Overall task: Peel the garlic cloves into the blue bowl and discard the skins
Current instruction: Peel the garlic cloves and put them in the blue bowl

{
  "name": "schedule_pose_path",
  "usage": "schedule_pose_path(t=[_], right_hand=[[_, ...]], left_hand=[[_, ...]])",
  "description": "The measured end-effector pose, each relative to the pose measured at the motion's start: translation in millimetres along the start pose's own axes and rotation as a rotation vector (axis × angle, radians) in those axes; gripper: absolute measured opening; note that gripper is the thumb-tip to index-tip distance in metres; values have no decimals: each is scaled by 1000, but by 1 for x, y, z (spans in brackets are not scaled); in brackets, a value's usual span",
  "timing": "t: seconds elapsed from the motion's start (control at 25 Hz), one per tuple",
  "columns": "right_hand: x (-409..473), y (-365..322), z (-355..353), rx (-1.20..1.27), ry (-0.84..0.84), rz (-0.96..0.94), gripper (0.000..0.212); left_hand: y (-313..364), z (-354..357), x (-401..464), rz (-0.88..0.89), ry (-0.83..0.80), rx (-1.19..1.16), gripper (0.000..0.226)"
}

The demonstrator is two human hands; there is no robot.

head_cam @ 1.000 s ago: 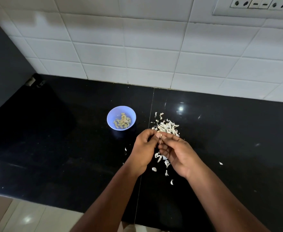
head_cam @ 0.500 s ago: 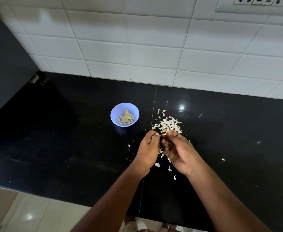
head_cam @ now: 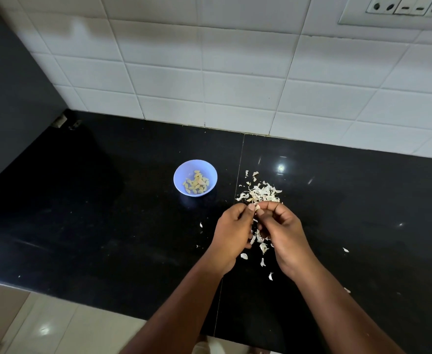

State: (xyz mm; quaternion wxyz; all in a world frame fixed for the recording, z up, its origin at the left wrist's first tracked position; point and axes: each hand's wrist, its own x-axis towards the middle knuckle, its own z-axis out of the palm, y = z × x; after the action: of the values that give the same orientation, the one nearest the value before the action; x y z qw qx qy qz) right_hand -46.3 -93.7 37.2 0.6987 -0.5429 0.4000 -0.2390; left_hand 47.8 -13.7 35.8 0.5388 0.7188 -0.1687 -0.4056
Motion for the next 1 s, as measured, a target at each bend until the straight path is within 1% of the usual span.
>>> schedule_pose_path(t=[0.08, 0.16, 0.24, 0.4, 0.52, 0.6, 0.64, 0.68, 0.72, 0.76, 0.8, 0.84, 0.88, 0.92, 0.96, 1.0], right_hand=[[0, -2, 1, 43, -12, 12, 11], [3, -3, 3, 104, 4, 18, 17], [6, -6, 6, 169, 27, 38, 21], [10, -4, 8, 327, -5, 146, 22], [11, 0, 8, 404, -10, 211, 21], [11, -1, 9, 320, -9, 165, 21], [12, -2, 7, 193, -7, 100, 19], [12, -3, 4, 6, 1, 22, 16], [13, -4, 0, -211, 3, -70, 20], [12, -5, -3, -384, -9, -145, 32], [12, -7, -6, -449, -24, -182, 42], [10, -10, -8, -426, -43, -190, 46], [8, -13, -8, -336, -70, -178, 44], [7, -14, -7, -246, -98, -161, 38], [7, -14, -5, -207, -103, -174, 30], [7, -14, -4, -233, -77, -224, 24]], left_hand=[[1, 3, 1, 34, 9, -36, 34], [1, 9, 0, 100, 55, -50, 33], [1, 18, -2, 156, 106, -114, 34], [-3, 27, -1, 216, 170, -185, 44], [-6, 27, -2, 241, 187, -211, 39], [-9, 27, -4, 241, 183, -252, 36], [-9, 26, -5, 239, 185, -270, 35], [-10, 25, -6, 236, 193, -283, 35], [-10, 24, -6, 234, 203, -291, 35], [-10, 24, -6, 235, 210, -294, 35], [-10, 23, -6, 235, 215, -293, 36], [-9, 23, -6, 236, 219, -298, 37], [-9, 23, -6, 235, 225, -304, 37], [-8, 23, -6, 235, 229, -313, 37], [-8, 23, -5, 232, 235, -318, 36], [-9, 23, -5, 231, 240, -318, 37]])
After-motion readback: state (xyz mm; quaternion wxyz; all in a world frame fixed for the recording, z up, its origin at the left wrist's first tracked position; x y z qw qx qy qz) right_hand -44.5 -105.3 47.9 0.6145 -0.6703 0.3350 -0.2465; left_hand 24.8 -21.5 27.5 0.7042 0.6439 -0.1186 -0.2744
